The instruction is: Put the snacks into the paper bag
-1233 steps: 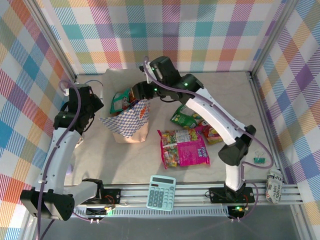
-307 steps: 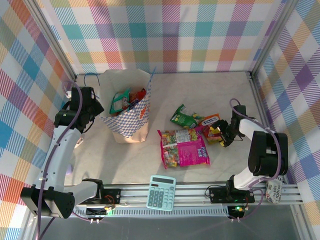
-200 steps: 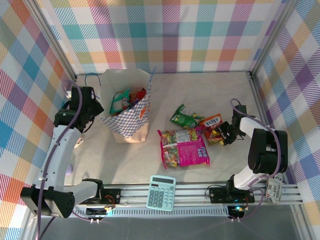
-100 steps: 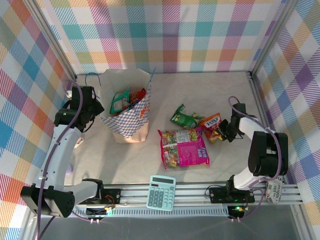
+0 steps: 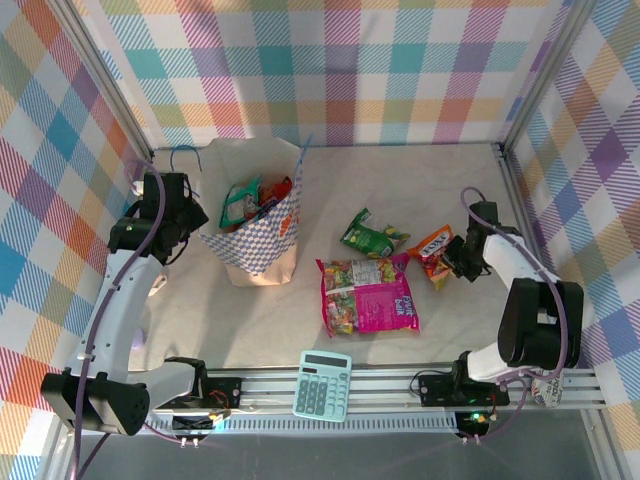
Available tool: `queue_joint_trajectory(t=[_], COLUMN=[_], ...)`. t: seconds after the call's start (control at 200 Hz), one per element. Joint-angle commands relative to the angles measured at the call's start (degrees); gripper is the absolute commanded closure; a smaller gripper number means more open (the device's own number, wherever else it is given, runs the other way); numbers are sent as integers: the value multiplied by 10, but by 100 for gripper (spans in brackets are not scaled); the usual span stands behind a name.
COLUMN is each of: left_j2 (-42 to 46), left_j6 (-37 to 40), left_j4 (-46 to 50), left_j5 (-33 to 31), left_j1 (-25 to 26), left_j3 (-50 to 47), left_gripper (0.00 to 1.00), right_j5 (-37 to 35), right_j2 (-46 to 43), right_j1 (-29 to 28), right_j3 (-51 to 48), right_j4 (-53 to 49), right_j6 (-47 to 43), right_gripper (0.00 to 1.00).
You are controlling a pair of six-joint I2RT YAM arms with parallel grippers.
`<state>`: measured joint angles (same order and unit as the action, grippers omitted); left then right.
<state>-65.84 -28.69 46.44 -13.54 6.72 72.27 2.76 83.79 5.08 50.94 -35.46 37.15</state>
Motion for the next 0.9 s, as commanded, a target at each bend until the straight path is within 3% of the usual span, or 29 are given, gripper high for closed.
queue_joint_trajectory(t=[0.0, 0.155, 0.895], left_j2=[10, 4, 4], left_j6=[9, 17, 38], left_j4=[5, 6, -10], left_j5=[-4, 13, 37], left_j1=[5, 5, 6], left_j3=[15, 26, 64], left_gripper=[69, 68, 62], right_j5=[-16, -24, -66], right_j2=[-31, -60, -125], right_j1=[-7, -12, -118], right_j3=[29, 52, 203], right_j4=[-25, -40, -113], right_j6=[-22, -29, -47], right_gripper=[93, 100, 100])
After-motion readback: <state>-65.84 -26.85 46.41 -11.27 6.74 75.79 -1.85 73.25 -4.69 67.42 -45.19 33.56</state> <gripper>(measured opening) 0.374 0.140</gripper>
